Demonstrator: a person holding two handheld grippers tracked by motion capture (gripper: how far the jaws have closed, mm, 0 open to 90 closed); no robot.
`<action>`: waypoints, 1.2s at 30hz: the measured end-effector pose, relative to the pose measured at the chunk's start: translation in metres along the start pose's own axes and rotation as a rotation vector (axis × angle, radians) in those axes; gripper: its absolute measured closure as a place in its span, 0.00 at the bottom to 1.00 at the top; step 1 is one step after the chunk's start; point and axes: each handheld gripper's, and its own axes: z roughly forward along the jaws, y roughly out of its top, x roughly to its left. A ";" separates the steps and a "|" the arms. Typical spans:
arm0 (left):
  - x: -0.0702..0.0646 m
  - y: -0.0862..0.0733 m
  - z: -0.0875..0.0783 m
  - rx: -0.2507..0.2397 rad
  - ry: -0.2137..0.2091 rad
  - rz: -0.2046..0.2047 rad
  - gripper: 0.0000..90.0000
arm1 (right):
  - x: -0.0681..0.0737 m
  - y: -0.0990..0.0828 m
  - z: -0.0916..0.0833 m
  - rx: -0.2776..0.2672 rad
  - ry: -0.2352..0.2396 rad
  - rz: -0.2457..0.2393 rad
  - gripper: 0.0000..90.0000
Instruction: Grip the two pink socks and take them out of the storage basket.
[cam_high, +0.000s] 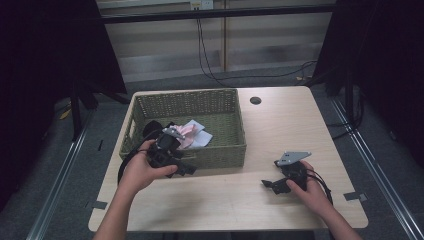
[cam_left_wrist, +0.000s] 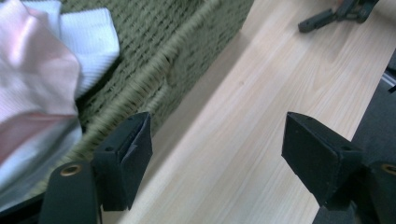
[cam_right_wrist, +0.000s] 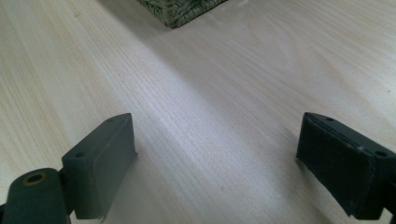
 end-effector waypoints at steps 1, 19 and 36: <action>0.002 0.002 -0.003 0.012 -0.003 0.009 0.27 | 0.000 0.000 0.000 0.001 0.000 0.001 0.12; 0.040 0.031 -0.015 0.019 0.060 -0.056 0.28 | 0.000 0.000 0.000 -0.001 0.002 -0.001 0.12; 0.065 0.052 -0.002 0.031 0.084 -0.110 0.30 | 0.000 0.001 0.001 -0.001 0.002 -0.001 0.12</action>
